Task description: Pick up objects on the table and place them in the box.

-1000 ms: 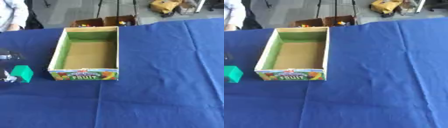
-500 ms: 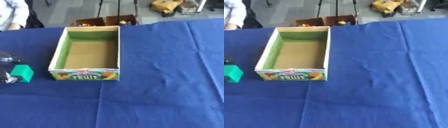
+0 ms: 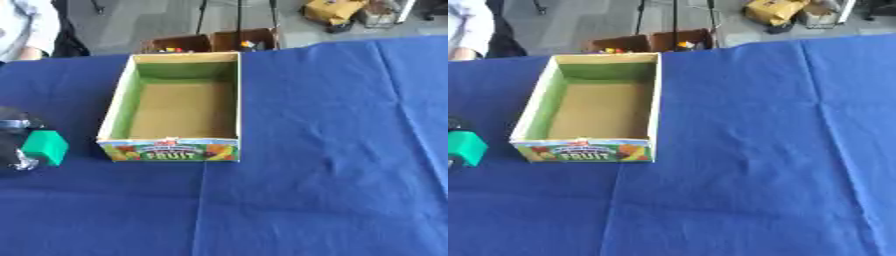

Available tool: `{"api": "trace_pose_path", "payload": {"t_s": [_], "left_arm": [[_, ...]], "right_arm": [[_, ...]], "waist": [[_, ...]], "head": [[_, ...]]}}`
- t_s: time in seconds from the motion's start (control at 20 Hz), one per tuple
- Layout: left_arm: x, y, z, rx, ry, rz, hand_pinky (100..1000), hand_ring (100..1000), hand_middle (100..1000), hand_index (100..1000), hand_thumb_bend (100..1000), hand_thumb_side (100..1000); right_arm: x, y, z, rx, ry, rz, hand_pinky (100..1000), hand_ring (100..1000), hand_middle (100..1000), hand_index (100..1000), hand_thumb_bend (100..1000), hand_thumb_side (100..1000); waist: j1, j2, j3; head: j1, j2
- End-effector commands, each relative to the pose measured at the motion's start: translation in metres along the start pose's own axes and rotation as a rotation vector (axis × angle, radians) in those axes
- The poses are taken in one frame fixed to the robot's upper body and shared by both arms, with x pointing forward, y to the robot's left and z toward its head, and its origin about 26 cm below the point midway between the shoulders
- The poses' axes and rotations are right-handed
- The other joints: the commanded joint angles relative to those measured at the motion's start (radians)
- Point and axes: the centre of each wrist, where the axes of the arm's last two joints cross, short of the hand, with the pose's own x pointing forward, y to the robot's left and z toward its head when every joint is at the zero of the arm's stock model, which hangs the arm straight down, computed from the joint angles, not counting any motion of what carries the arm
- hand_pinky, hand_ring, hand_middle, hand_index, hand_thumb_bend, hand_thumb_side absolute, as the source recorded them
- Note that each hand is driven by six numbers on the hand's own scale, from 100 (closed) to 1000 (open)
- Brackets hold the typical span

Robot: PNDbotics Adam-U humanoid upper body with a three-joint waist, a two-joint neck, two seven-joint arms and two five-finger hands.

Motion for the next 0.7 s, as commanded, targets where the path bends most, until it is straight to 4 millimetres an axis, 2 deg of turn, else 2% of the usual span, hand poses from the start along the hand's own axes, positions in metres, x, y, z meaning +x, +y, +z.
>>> {"api": "trace_pose_path", "payload": {"t_s": [0.05,0.15,0.4,0.45,0.6,0.7], "left_arm": [[-0.0061,0.0097,0.0105,-0.03,-0.009,-0.054,830,896,945,1000,287,489],[-0.0054,0.0105,0.0108,-0.026,-0.01,-0.052,797,865,900,1000,266,476],[-0.0031,0.0113,0.0108,-0.018,-0.015,-0.04,726,802,860,998,253,462],[-0.0029,0.011,0.0104,-0.018,-0.016,-0.037,666,751,834,978,234,457],[-0.0028,0.0097,0.0091,-0.022,-0.02,-0.03,611,705,804,954,187,446],[-0.0021,0.0103,0.0091,-0.019,-0.022,-0.03,566,667,761,911,100,437]], "right_arm": [[0.0041,-0.0045,-0.0086,-0.009,-0.031,0.006,720,708,488,685,100,779],[0.0041,-0.0047,-0.0085,-0.011,-0.03,0.007,720,708,487,684,100,779],[0.004,-0.0051,-0.0084,-0.016,-0.027,0.01,722,709,486,683,100,777],[0.0039,-0.0052,-0.0084,-0.016,-0.027,0.01,721,708,486,682,100,778],[0.0039,-0.0054,-0.0085,-0.018,-0.027,0.011,721,708,486,682,100,779],[0.0039,-0.0054,-0.0085,-0.018,-0.027,0.011,722,709,485,681,100,780]], "waist": [[0.001,-0.017,0.0],[0.002,-0.016,0.0],[0.003,-0.014,-0.001],[0.003,-0.013,-0.002],[0.003,-0.012,-0.004],[0.003,-0.011,-0.006]], "head": [[0.003,-0.012],[0.003,-0.012],[0.003,-0.013],[0.003,-0.013],[0.004,-0.013],[0.003,-0.013]]}}
